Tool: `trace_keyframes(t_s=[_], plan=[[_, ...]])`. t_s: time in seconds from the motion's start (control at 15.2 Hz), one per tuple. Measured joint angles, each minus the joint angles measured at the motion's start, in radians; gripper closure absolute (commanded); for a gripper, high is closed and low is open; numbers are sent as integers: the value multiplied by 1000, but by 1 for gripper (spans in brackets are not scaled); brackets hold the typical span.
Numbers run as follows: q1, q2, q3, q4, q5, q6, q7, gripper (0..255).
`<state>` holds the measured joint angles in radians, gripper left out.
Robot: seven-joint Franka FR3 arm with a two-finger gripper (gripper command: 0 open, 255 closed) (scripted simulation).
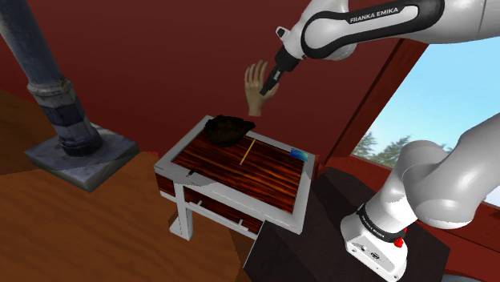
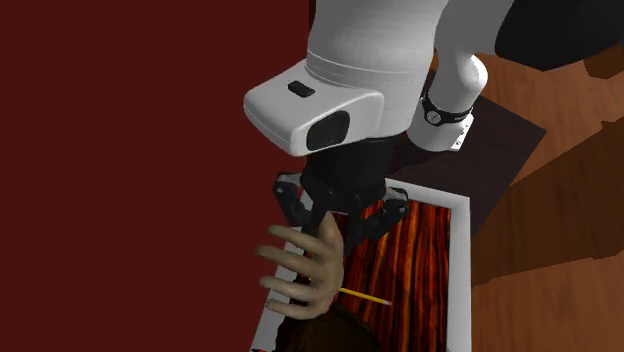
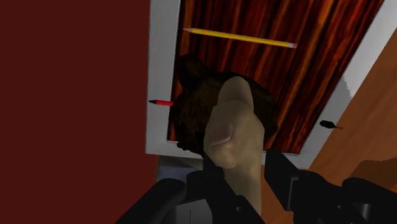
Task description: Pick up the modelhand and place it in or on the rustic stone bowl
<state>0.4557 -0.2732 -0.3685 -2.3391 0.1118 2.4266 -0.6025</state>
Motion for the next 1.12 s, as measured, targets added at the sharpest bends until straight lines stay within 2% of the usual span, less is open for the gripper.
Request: trace_keyframes(t_s=[0.46, 1.12], plan=[[59, 170, 61, 184, 35, -11, 100, 255], [72, 237, 67, 132, 82, 103, 77, 255]])
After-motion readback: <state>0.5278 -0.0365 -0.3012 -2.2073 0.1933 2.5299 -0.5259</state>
